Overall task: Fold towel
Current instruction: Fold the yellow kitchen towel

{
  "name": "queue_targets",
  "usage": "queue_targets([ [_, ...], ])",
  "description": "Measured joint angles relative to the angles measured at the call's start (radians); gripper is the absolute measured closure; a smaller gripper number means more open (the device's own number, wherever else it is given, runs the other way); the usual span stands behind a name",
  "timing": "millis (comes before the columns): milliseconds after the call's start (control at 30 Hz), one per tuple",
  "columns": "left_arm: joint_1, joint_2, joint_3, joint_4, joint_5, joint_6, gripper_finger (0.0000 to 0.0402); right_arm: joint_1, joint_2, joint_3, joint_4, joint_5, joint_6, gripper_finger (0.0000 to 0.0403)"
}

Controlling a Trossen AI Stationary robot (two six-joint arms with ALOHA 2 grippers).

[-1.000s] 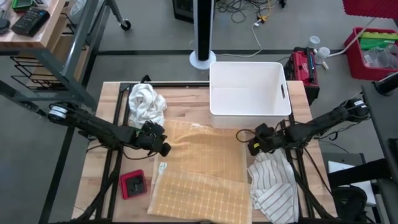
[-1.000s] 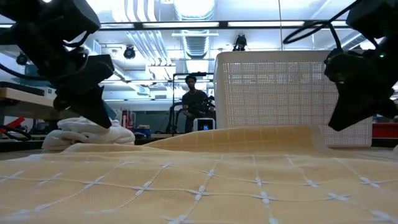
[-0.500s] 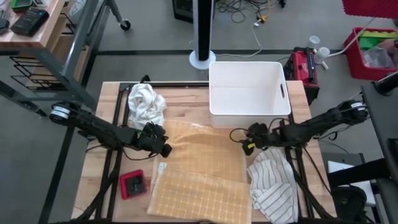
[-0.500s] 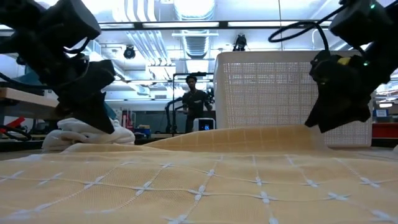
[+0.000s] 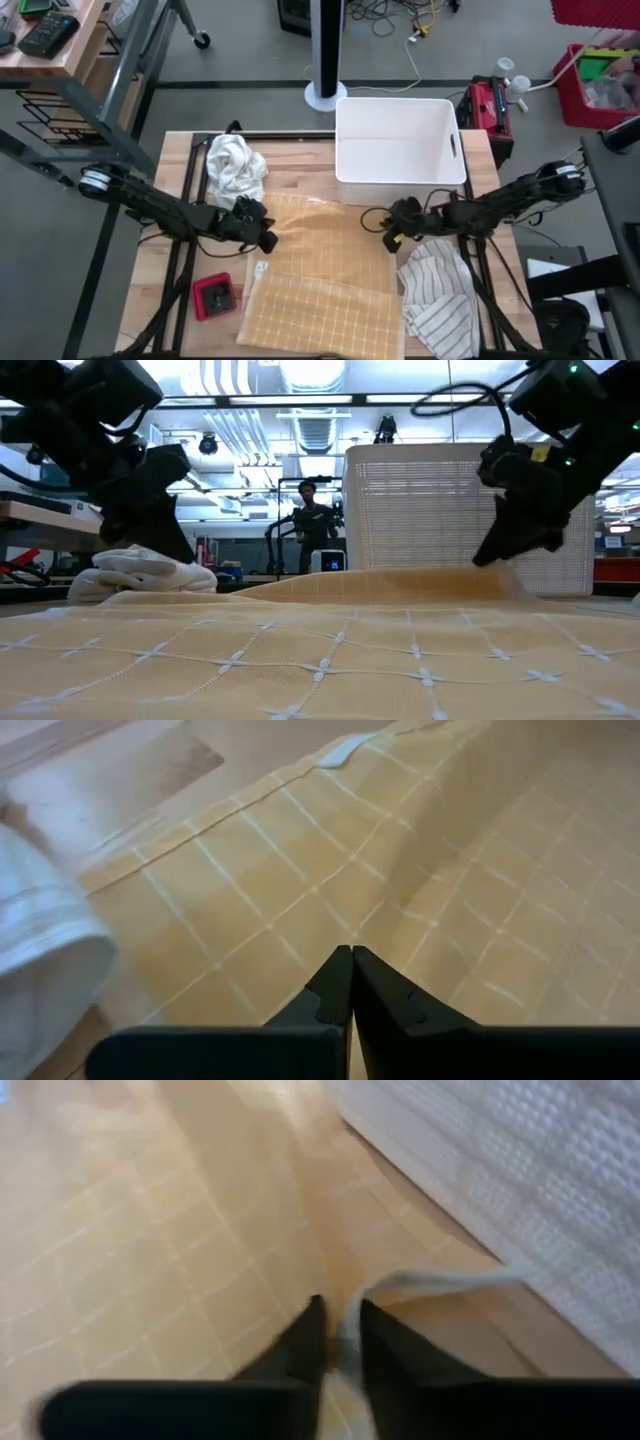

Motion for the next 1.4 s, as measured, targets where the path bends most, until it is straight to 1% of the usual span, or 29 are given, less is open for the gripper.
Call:
queue_targets([
  [33, -0.001, -0.001, 0.002, 0.01, -0.001, 0.0, 0.0402, 0.002, -0.006, 0.002, 0.005, 0.001, -0.029, 0.0386],
  [67, -0.003, -0.001, 0.003, 0.013, 0.0, 0.0, 0.0402, 0.006, -0.01, 0.009, 0.005, 0.002, -0.049, 0.0392],
  [200, -0.02, -0.015, 0.002, 0.013, 0.001, -0.005, 0.0402, 0.029, -0.017, 0.04, 0.009, 0.005, -0.114, 0.0398],
  [367, -0.045, -0.034, 0.006, 0.004, 0.003, -0.017, 0.0402, 0.075, -0.02, 0.074, -0.013, -0.063, -0.162, 0.0401],
  [467, -0.057, -0.047, 0.011, -0.01, 0.002, -0.027, 0.0402, 0.131, -0.016, 0.089, -0.014, -0.099, -0.24, 0.0401],
  [633, -0.064, -0.059, 0.011, -0.04, 0.001, -0.054, 0.0402, 0.229, -0.016, 0.096, -0.013, -0.118, -0.326, 0.0402],
  [700, -0.067, -0.061, 0.009, -0.07, 0.001, -0.064, 0.0402, 0.268, -0.016, 0.096, -0.006, -0.135, -0.332, 0.0402],
  [800, -0.07, -0.048, 0.012, -0.065, 0.002, -0.075, 0.0401, 0.322, -0.016, 0.096, -0.009, -0.159, -0.33, 0.0402],
  [933, -0.073, -0.039, 0.018, -0.066, -0.001, -0.08, 0.0402, 0.385, -0.016, 0.096, 0.0, -0.163, -0.309, 0.0402],
  [1033, -0.074, -0.042, 0.025, -0.07, -0.001, -0.08, 0.0402, 0.426, -0.016, 0.096, 0.038, -0.163, -0.296, 0.0403],
  [1133, -0.077, -0.048, 0.026, -0.072, -0.001, -0.08, 0.0402, 0.461, -0.016, 0.101, 0.081, -0.184, -0.29, 0.0403],
  [1400, -0.08, -0.052, 0.049, -0.073, -0.006, -0.08, 0.0402, 0.537, -0.016, 0.162, 0.079, -0.19, -0.239, 0.0403],
])
